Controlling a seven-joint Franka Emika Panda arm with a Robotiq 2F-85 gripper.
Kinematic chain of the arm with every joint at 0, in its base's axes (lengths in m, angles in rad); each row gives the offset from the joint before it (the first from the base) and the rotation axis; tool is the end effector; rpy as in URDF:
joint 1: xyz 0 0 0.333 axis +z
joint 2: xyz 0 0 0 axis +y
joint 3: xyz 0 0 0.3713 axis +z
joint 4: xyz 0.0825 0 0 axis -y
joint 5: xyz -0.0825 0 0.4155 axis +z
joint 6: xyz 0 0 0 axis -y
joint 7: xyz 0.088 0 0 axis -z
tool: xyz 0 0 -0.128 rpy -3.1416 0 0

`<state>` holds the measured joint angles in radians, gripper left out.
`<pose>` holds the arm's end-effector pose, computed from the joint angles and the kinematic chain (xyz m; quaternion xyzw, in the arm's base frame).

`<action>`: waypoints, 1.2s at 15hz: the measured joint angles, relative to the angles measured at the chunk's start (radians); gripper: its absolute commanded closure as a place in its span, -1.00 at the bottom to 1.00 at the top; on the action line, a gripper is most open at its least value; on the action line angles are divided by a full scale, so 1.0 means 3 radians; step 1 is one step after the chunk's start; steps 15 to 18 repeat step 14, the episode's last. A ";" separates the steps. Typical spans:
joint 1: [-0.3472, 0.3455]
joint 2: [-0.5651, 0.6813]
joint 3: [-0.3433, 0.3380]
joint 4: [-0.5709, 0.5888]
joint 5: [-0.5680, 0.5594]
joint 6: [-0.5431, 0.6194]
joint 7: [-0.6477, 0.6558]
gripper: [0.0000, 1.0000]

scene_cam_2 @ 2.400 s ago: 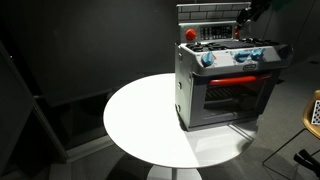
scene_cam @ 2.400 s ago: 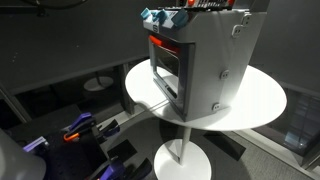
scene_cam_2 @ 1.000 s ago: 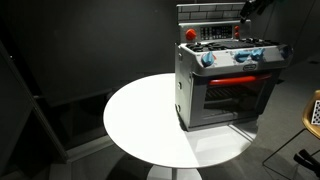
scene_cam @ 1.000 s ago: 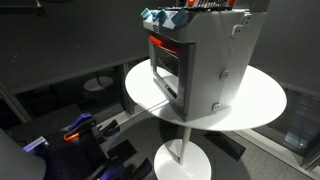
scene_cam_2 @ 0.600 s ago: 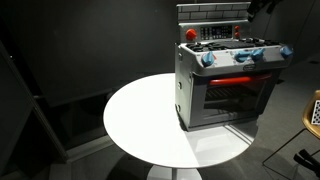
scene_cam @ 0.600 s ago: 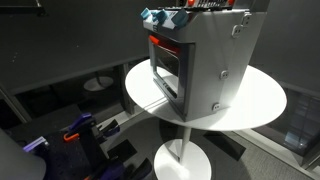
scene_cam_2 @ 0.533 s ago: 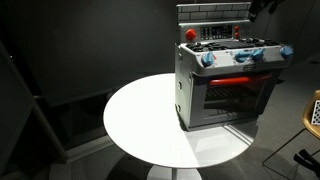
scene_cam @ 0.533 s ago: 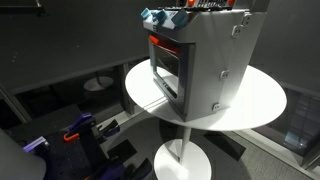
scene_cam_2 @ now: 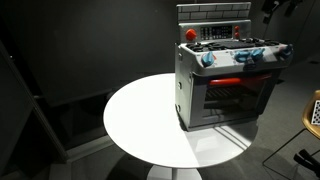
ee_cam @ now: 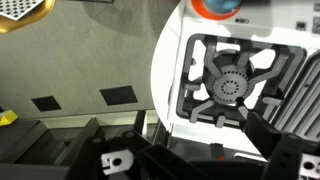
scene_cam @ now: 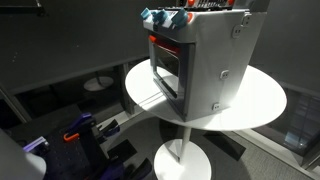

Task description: Press the orange button on the stove

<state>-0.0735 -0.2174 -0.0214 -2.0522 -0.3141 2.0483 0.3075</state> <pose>0.5325 -0.0743 0.5815 0.9739 -0.1408 0.1200 0.1315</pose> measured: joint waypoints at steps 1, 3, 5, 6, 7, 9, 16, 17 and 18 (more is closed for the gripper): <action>0.0010 -0.0038 0.0000 -0.0009 0.0095 -0.0106 -0.0023 -1.00; 0.0023 -0.0112 0.0000 -0.0027 0.0298 -0.0305 -0.0092 -1.00; 0.0024 -0.0180 -0.0001 -0.0043 0.0478 -0.0471 -0.0174 -1.00; 0.0024 -0.0213 -0.0003 -0.0051 0.0554 -0.0554 -0.0216 -1.00; 0.0024 -0.0245 -0.0007 -0.0060 0.0611 -0.0631 -0.0263 -1.00; 0.0024 -0.0297 -0.0020 -0.0068 0.0680 -0.0775 -0.0342 -1.00; 0.0019 -0.0347 -0.0066 -0.0072 0.0693 -0.0991 -0.0458 -1.00; 0.0019 -0.0347 -0.0066 -0.0072 0.0693 -0.0991 -0.0458 -1.00; 0.0019 -0.0347 -0.0066 -0.0072 0.0693 -0.0991 -0.0458 -1.00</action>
